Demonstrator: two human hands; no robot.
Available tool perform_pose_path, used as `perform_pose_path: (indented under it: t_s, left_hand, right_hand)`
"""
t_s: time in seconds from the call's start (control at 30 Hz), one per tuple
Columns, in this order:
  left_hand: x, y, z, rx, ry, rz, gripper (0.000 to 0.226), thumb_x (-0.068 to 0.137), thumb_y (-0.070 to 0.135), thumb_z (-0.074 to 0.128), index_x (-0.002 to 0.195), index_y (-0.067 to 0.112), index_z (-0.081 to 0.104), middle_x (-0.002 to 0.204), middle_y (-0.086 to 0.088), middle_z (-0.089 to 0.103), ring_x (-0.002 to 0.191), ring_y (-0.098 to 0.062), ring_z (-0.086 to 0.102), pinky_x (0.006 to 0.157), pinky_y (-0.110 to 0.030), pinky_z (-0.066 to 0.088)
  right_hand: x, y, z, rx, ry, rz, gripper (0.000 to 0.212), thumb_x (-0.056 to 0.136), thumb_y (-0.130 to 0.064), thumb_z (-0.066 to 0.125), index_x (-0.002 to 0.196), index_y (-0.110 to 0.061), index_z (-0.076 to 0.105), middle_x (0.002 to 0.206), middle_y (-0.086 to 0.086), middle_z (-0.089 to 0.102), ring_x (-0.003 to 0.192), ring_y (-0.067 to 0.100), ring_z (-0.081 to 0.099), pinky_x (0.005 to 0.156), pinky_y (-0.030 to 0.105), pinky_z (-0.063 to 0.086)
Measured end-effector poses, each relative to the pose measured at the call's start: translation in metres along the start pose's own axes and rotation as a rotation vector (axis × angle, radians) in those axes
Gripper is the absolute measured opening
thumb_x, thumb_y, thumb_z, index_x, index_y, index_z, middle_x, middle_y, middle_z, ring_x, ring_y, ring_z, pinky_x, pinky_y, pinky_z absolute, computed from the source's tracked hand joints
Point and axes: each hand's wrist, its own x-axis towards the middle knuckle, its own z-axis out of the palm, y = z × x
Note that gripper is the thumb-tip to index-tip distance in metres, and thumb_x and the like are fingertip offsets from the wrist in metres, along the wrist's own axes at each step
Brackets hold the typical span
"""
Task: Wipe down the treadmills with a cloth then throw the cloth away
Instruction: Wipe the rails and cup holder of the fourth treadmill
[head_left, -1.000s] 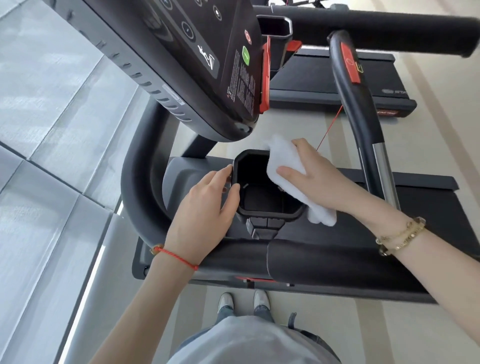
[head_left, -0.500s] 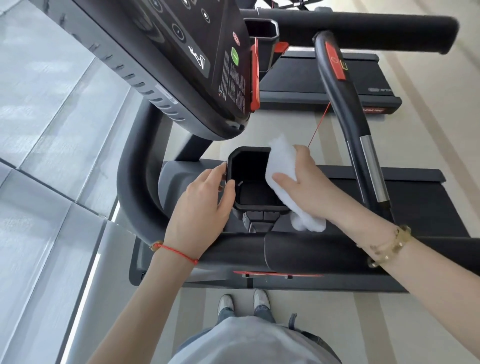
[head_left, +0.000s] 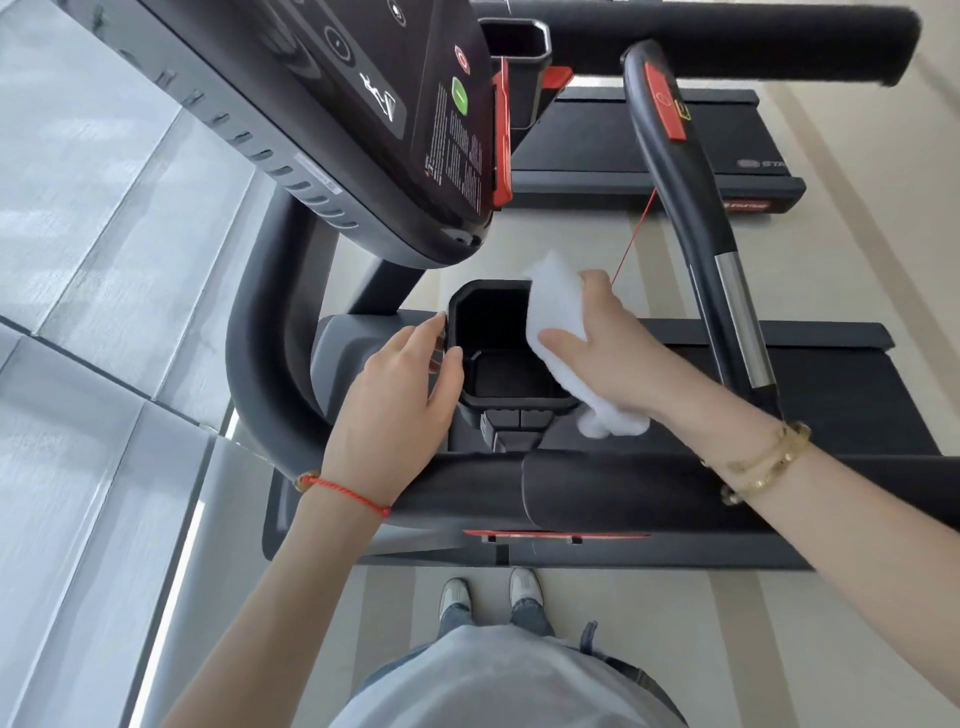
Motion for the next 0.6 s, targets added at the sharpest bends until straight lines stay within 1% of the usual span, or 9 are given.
perform_pose_path:
  t_s: [0.07, 0.1, 0.23, 0.3, 0.33, 0.4, 0.5, 0.57, 0.6]
  left_hand:
    - [0.000, 0.000, 0.000, -0.005, 0.002, -0.002, 0.041, 0.100, 0.027, 0.048, 0.137, 0.011, 0.053, 0.107, -0.002, 0.066, 0.092, -0.014, 0.061, 0.083, -0.027, 0.049]
    - [0.001, 0.000, 0.000, -0.004, 0.004, -0.003, 0.041, 0.100, 0.027, 0.048, 0.137, 0.011, 0.053, 0.107, -0.003, 0.066, 0.092, -0.015, 0.062, 0.084, -0.029, 0.051]
    - [0.001, 0.001, 0.000, -0.004, 0.000, -0.012, 0.041, 0.099, 0.025, 0.049, 0.137, 0.009, 0.053, 0.107, -0.004, 0.066, 0.094, -0.017, 0.062, 0.086, -0.035, 0.052]
    - [0.000, 0.002, 0.000, -0.003, 0.004, -0.018, 0.041, 0.099, 0.025, 0.049, 0.136, 0.008, 0.053, 0.106, -0.004, 0.066, 0.094, -0.018, 0.062, 0.086, -0.033, 0.052]
    - [0.000, 0.002, -0.001, -0.004, 0.009, -0.018, 0.041, 0.099, 0.025, 0.050, 0.136, 0.009, 0.054, 0.106, -0.004, 0.066, 0.093, -0.016, 0.062, 0.085, -0.030, 0.051]
    - [-0.001, 0.003, 0.000, -0.004, 0.015, -0.020, 0.040, 0.099, 0.025, 0.050, 0.135, 0.010, 0.055, 0.106, -0.004, 0.066, 0.091, -0.012, 0.061, 0.083, -0.024, 0.047]
    - [0.000, 0.002, 0.000, -0.013, 0.016, -0.017, 0.039, 0.099, 0.024, 0.051, 0.135, 0.010, 0.055, 0.106, -0.004, 0.066, 0.091, -0.011, 0.061, 0.084, -0.024, 0.048]
    - [0.000, 0.001, 0.000, -0.016, 0.010, -0.018, 0.040, 0.099, 0.025, 0.050, 0.135, 0.010, 0.055, 0.108, -0.004, 0.067, 0.093, -0.013, 0.063, 0.085, -0.025, 0.049]
    - [0.000, 0.001, 0.001, -0.015, 0.009, -0.018, 0.040, 0.099, 0.025, 0.050, 0.136, 0.010, 0.054, 0.108, -0.004, 0.066, 0.094, -0.014, 0.063, 0.085, -0.026, 0.050]
  right_hand:
    - [-0.013, 0.006, 0.008, 0.058, -0.006, 0.011, 0.062, 0.099, -0.028, 0.050, 0.144, -0.010, 0.011, 0.136, 0.009, 0.038, 0.106, 0.023, 0.044, 0.081, 0.031, 0.033]
    - [-0.015, 0.008, 0.010, 0.086, -0.004, 0.016, 0.063, 0.099, -0.028, 0.050, 0.144, -0.011, 0.010, 0.137, 0.008, 0.038, 0.106, 0.022, 0.044, 0.082, 0.031, 0.033]
    - [0.005, 0.002, 0.002, 0.037, 0.001, 0.004, 0.054, 0.099, -0.029, 0.050, 0.138, -0.007, 0.020, 0.125, 0.012, 0.046, 0.101, 0.024, 0.047, 0.074, 0.032, 0.034]
    - [0.020, -0.003, -0.007, -0.005, -0.021, -0.024, 0.052, 0.099, -0.035, 0.049, 0.138, -0.011, 0.025, 0.115, 0.009, 0.051, 0.094, 0.024, 0.051, 0.064, 0.033, 0.037]
    - [0.025, -0.003, -0.011, -0.015, -0.042, -0.046, 0.052, 0.098, -0.038, 0.049, 0.138, -0.014, 0.027, 0.112, 0.008, 0.054, 0.092, 0.024, 0.054, 0.064, 0.032, 0.040]
    - [0.028, 0.001, -0.016, -0.024, -0.067, -0.103, 0.051, 0.098, -0.040, 0.049, 0.138, -0.016, 0.029, 0.115, 0.006, 0.055, 0.093, 0.022, 0.057, 0.068, 0.030, 0.043]
    - [0.016, 0.010, -0.015, -0.017, -0.083, -0.201, 0.050, 0.101, -0.038, 0.043, 0.143, -0.016, 0.026, 0.130, 0.003, 0.047, 0.107, 0.017, 0.051, 0.077, 0.025, 0.040]
    - [0.003, 0.017, -0.015, -0.062, -0.093, -0.294, 0.051, 0.103, -0.036, 0.038, 0.148, -0.017, 0.022, 0.143, 0.001, 0.037, 0.121, 0.014, 0.043, 0.092, 0.026, 0.038]
    - [-0.003, 0.020, -0.017, -0.094, -0.101, -0.332, 0.053, 0.103, -0.037, 0.035, 0.150, -0.019, 0.019, 0.151, -0.001, 0.030, 0.130, 0.012, 0.037, 0.102, 0.027, 0.034]
